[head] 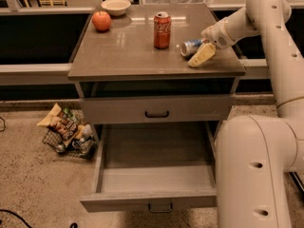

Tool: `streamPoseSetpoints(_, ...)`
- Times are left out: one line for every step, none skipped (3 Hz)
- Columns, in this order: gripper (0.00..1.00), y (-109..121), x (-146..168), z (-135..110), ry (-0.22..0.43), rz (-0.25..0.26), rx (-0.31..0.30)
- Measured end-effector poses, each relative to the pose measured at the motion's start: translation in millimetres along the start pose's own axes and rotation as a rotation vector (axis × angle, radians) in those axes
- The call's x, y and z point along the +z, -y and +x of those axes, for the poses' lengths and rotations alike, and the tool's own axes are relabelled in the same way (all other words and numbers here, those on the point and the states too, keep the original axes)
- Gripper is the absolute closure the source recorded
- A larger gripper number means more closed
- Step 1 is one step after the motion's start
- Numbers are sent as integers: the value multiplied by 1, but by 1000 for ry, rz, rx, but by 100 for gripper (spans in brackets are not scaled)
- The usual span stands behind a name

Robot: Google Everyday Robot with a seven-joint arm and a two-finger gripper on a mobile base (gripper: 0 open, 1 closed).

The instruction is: Place redbull can into middle drawer

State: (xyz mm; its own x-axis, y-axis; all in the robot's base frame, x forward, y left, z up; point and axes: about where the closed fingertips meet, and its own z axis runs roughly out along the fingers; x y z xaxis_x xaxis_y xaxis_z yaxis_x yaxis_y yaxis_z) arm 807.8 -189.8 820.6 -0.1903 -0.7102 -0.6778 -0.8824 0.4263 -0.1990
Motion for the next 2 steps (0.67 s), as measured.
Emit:
streamPoseSetpoints(48, 1, -3, -3, -1, -2, 0)
streamPoseSetpoints(70, 1, -7, -7, -1, -2, 0)
